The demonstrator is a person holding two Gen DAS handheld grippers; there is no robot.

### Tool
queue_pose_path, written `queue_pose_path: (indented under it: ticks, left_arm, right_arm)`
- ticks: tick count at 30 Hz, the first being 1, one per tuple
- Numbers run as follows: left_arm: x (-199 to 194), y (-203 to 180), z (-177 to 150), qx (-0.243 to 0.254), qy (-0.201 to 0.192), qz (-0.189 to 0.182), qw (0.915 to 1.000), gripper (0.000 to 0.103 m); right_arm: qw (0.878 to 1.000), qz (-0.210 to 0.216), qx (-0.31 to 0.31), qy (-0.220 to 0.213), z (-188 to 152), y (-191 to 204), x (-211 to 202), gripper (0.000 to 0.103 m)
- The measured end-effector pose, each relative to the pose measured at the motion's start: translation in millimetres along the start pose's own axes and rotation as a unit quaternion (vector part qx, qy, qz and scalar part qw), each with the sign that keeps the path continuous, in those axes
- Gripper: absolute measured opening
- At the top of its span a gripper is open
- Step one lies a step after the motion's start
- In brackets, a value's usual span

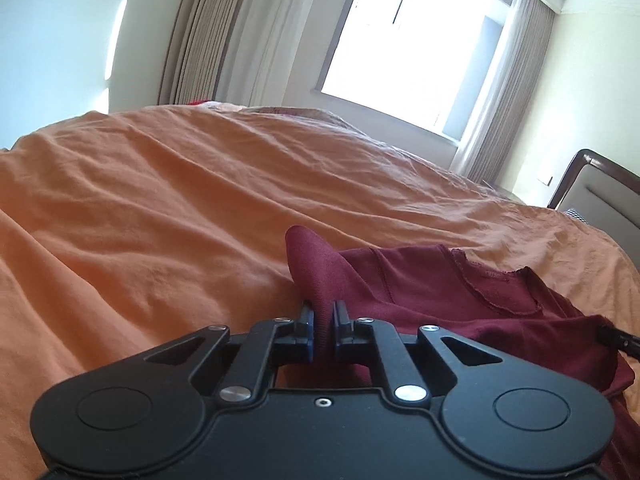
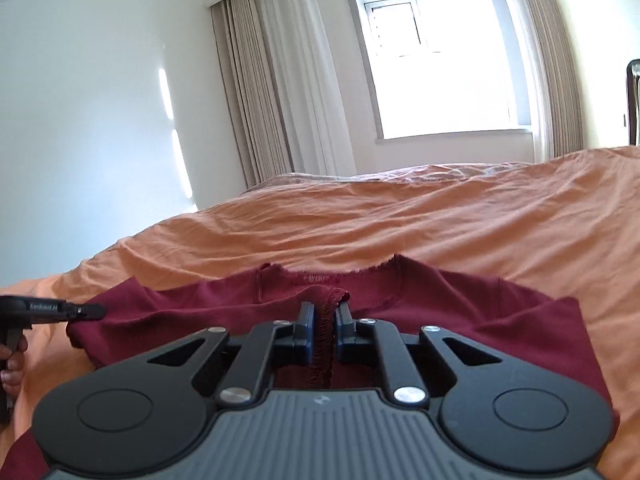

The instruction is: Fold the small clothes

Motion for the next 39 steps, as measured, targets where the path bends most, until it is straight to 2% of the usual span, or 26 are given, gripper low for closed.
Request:
queue_pose_path:
  ticks: [2, 4, 6, 8, 11, 14, 16, 19, 22, 24, 27, 29, 32, 35, 39]
  left_arm:
    - [0.3, -1.4, -2.0, 0.007, -0.008, 0.008, 0.9999, 0.009]
    - [6.4, 0.4, -4.7, 0.008, 0.001, 0.019, 0.9998, 0.009]
    - [9.6, 4.1, -6.0, -0.005, 0.009, 0.022, 0.9997, 0.015]
    - [7.8, 7.4, -5.9, -0.016, 0.01, 0.021, 0.9996, 0.025]
    - [-2.1, 11.6, -5.9, -0.014, 0.007, 0.021, 0.9997, 0.046]
    - [-14.9, 11.4, -12.3, 0.017, 0.006, 0.025, 0.9995, 0.054]
    - [-19.8, 13.3, -19.2, 0.027, 0.02, 0.022, 0.9992, 0.055]
    - [-16.7, 19.6, -27.1, 0.014, 0.049, 0.024, 0.9984, 0.051]
    - [-15.3, 23.5, -29.2, 0.004, 0.056, 0.028, 0.998, 0.048]
    - [-14.8, 21.2, -30.2, 0.018, 0.055, 0.042, 0.9975, 0.048]
    - [-14.8, 17.8, -29.3, 0.029, 0.054, 0.055, 0.9966, 0.048]
    - [-19.6, 15.7, -26.7, 0.022, 0.044, 0.053, 0.9974, 0.054]
    - [-25.0, 9.9, -24.9, 0.036, 0.028, 0.051, 0.9976, 0.056]
    - [-17.0, 10.3, -28.9, 0.066, 0.034, 0.1, 0.9922, 0.053]
    - [-12.5, 24.1, -27.5, 0.015, 0.034, 0.108, 0.9934, 0.053]
  right_arm:
    - [1.0, -0.001, 0.0, 0.021, -4.6, -0.1, 10.1, 0.012]
    - [0.999, -0.007, 0.002, 0.053, -16.5, -1.4, 20.7, 0.013]
    - [0.998, -0.011, 0.014, 0.061, -28.4, -5.3, 18.7, 0.02]
    - [0.998, -0.009, 0.031, 0.06, -36.0, -10.0, 11.6, 0.039]
    - [0.998, -0.015, 0.024, 0.057, -42.8, -11.3, -2.7, 0.048]
    - [0.998, 0.001, 0.018, 0.059, -48.4, -6.1, -10.0, 0.05]
    - [0.998, 0.008, 0.013, 0.069, -53.2, -2.0, -8.3, 0.05]
    - [0.996, -0.001, -0.002, 0.092, -62.5, 2.7, -1.4, 0.048]
    - [0.996, -0.013, -0.015, 0.093, -64.8, 6.7, -1.2, 0.046]
    - [0.995, -0.019, -0.021, 0.091, -64.4, 8.5, -3.3, 0.047]
    - [0.997, -0.026, -0.023, 0.074, -62.3, 8.5, -14.7, 0.053]
    - [0.997, -0.026, -0.022, 0.069, -62.3, 7.9, -22.5, 0.066]
    - [0.997, -0.025, -0.017, 0.076, -67.9, 6.3, -23.9, 0.07]
    - [0.996, -0.03, -0.024, 0.078, -72.0, 8.4, -22.9, 0.075]
    - [0.996, -0.038, -0.047, 0.068, -70.5, 15.5, -29.2, 0.087]
Point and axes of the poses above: each gripper's, at about its wrist camera, not at the fingertips, and x roughly the way its jaws point, y to its left, z to its top, the point moved 4 cm from there along x, roughly the way its jaws point, and after that the axes turned 15 degrees about -x, right-handed, at the moved point
